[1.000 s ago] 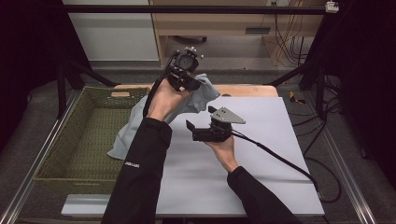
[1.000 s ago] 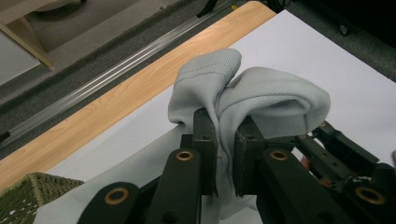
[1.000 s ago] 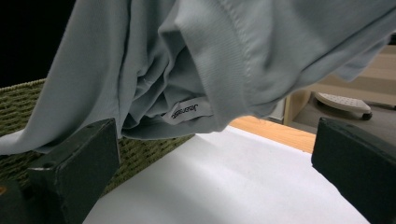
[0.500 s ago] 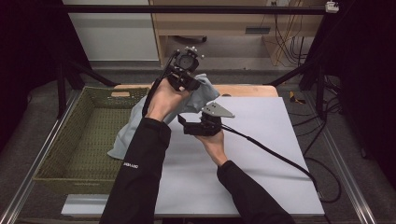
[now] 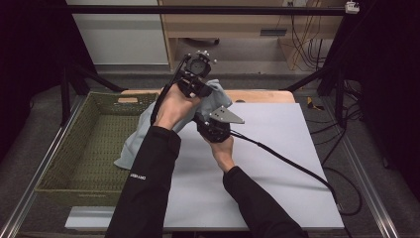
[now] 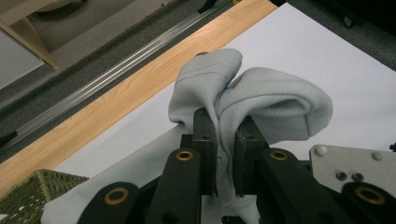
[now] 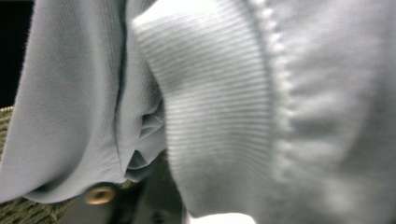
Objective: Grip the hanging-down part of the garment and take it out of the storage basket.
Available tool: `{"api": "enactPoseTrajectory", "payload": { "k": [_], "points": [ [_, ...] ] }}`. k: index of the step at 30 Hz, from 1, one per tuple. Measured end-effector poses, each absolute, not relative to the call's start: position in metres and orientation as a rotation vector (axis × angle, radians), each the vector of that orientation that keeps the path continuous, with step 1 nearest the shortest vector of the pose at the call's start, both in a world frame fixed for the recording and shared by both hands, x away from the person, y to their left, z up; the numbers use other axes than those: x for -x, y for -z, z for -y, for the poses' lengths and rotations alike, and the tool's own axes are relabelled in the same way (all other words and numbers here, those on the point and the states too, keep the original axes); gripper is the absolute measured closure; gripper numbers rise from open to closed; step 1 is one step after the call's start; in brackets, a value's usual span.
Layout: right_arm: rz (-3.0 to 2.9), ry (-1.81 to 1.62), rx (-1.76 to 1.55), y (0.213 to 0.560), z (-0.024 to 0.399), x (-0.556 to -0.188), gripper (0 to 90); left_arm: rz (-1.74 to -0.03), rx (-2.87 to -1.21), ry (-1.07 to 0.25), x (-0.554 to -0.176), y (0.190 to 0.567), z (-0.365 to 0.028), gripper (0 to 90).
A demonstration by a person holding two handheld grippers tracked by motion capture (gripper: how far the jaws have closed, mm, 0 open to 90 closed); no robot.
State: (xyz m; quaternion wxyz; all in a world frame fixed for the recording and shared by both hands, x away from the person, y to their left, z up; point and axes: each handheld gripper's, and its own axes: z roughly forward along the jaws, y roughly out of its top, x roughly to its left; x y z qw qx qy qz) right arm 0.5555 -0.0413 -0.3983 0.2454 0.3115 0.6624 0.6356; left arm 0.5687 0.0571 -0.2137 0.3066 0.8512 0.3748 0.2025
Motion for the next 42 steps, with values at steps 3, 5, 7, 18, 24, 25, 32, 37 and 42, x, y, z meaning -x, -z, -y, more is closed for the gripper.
{"api": "enactPoseTrajectory", "payload": {
  "k": [3,5,7,18,24,25,32,37,42],
  "points": [
    [-1.82,-1.713,-0.847,0.398,0.042,-0.556,86.1,-0.996,-2.24,-0.533,-0.569,0.214,-0.058,80.8],
    [-1.823,-1.706,-0.86,0.397,0.042,-0.555,86.3,-0.998,-2.243,-0.536,-0.569,0.214,-0.059,80.8],
    [-1.834,-1.68,-0.849,0.396,0.045,-0.554,86.5,-0.997,-2.241,-0.539,-0.569,0.214,-0.057,80.8],
    [-1.831,-1.679,-0.874,0.386,0.073,-0.546,86.8,-0.995,-2.251,-0.559,-0.568,0.213,-0.054,80.8],
    [-1.837,-1.664,-0.841,0.38,0.095,-0.534,86.9,-0.995,-2.263,-0.566,-0.569,0.215,-0.049,80.8],
    [-1.837,-1.664,-0.841,0.38,0.095,-0.534,86.9,-0.995,-2.263,-0.566,-0.569,0.215,-0.049,80.8],
    [-1.832,-1.617,-0.813,0.37,0.119,-0.523,86.9,-0.969,-2.281,-0.563,-0.567,0.214,-0.041,80.8],
    [-1.825,-1.628,-0.812,0.363,0.127,-0.517,86.9,-0.971,-2.274,-0.551,-0.566,0.214,-0.038,80.8],
    [-1.817,-1.585,-0.805,0.358,0.144,-0.513,86.9,-0.968,-2.267,-0.554,-0.564,0.214,-0.035,80.8]
  ]
}}
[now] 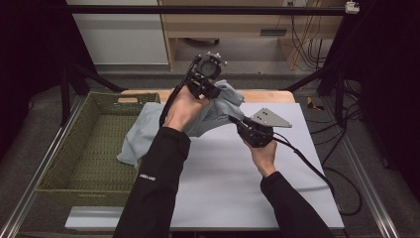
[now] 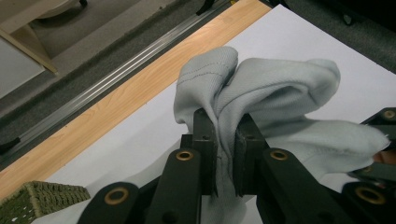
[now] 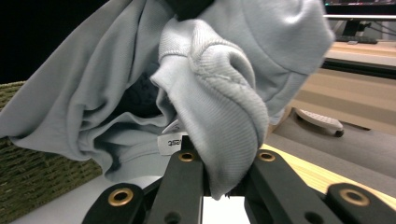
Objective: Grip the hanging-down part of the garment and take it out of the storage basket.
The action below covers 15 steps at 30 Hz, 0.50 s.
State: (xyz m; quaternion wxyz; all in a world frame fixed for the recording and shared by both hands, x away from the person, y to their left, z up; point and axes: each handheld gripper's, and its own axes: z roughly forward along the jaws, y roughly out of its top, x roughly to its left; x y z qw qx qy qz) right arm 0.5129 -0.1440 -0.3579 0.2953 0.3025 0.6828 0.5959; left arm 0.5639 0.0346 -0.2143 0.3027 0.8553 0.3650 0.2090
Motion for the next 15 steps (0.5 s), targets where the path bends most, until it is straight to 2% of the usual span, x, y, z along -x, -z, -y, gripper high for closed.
{"api": "enactPoseTrajectory", "payload": {
  "k": [15],
  "points": [
    [-1.74,-1.534,-0.852,0.337,0.189,-0.501,87.0,-0.924,-2.288,-0.535,-0.562,0.215,-0.014,80.8]
  ]
}}
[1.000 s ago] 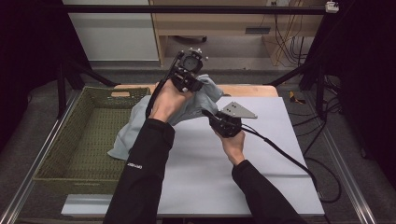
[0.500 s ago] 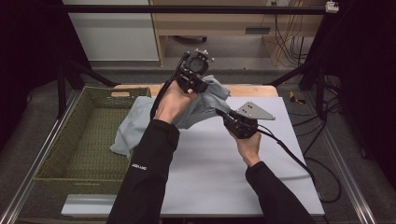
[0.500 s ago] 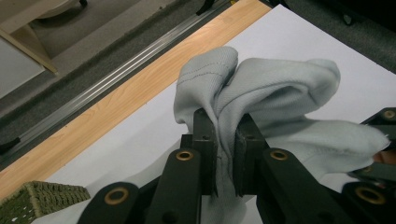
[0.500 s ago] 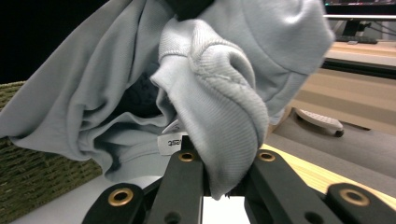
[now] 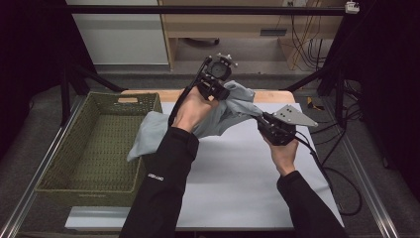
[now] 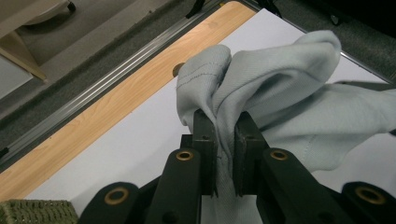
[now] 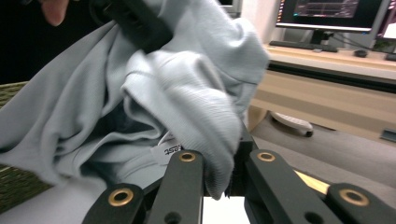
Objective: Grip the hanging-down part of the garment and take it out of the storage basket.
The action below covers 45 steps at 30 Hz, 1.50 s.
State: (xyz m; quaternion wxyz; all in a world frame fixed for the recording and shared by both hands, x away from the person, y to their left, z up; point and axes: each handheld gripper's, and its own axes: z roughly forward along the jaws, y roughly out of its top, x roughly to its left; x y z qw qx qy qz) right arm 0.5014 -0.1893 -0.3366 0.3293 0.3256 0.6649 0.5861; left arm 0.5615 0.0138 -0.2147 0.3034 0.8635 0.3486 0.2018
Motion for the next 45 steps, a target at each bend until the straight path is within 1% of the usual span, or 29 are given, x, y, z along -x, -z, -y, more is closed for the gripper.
{"api": "enactPoseTrajectory", "payload": {
  "k": [8,15,19,24,29,30,31,33,36,37,38,39,43,45],
  "points": [
    [-1.655,-1.512,-0.886,0.32,0.206,-0.499,87.0,-0.904,-2.284,-0.519,-0.559,0.213,-0.009,80.8],
    [-1.596,-1.497,-0.897,0.316,0.209,-0.499,87.0,-0.899,-2.273,-0.507,-0.558,0.213,-0.006,80.7],
    [-1.578,-1.503,-0.897,0.304,0.211,-0.497,86.9,-0.883,-2.275,-0.503,-0.557,0.212,-0.001,80.7],
    [-1.637,-1.552,-0.891,0.311,0.209,-0.496,85.1,-0.887,-2.292,-0.517,-0.557,0.213,-0.002,80.7],
    [-1.685,-1.58,-0.875,0.327,0.206,-0.493,64.0,-0.9,-2.3,-0.525,-0.558,0.217,-0.006,80.7],
    [-1.698,-1.587,-0.875,0.333,0.205,-0.489,55.8,-0.897,-2.298,-0.525,-0.559,0.218,-0.007,80.7],
    [-1.698,-1.587,-0.875,0.333,0.205,-0.489,55.8,-0.898,-2.297,-0.522,-0.559,0.218,-0.008,80.7],
    [-1.717,-1.578,-0.867,0.339,0.204,-0.485,43.7,-0.898,-2.298,-0.519,-0.56,0.22,-0.009,80.7],
    [-1.757,-1.578,-0.856,0.347,0.203,-0.477,30.5,-0.903,-2.285,-0.504,-0.56,0.225,-0.01,80.7],
    [-1.767,-1.569,-0.861,0.349,0.203,-0.475,24.7,-0.906,-2.292,-0.52,-0.56,0.225,-0.01,80.7],
    [-1.779,-1.553,-0.885,0.353,0.202,-0.47,15.6,-0.911,-2.287,-0.523,-0.56,0.226,-0.011,80.7],
    [-1.779,-1.553,-0.885,0.353,0.202,-0.47,15.6,-0.911,-2.292,-0.512,-0.561,0.227,-0.012,80.7],
    [-1.763,-1.528,-0.908,0.362,0.206,-0.461,6.9,-0.91,-2.292,-0.503,-0.56,0.23,-0.014,80.7],
    [-1.748,-1.518,-0.92,0.367,0.21,-0.456,5.3,-0.899,-2.297,-0.498,-0.56,0.232,-0.015,80.6]
  ]
}}
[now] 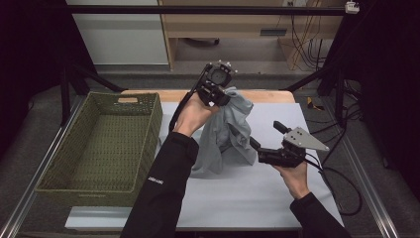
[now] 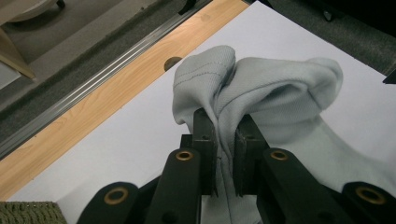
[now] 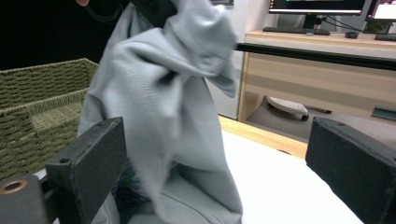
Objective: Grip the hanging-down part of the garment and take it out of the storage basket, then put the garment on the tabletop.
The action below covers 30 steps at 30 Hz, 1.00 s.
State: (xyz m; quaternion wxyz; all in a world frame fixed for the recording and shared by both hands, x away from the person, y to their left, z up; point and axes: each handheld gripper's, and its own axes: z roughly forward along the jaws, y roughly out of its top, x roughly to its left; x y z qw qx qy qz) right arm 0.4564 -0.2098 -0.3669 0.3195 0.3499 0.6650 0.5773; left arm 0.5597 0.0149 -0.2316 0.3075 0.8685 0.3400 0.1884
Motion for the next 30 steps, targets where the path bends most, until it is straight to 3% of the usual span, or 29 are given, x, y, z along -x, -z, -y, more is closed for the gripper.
{"api": "enactPoseTrajectory", "payload": {
  "k": [30],
  "points": [
    [-1.719,-1.559,-0.995,0.416,0.253,-0.421,0.5,-0.873,-2.268,-0.405,-0.537,0.309,-0.038,80.0]
  ]
}}
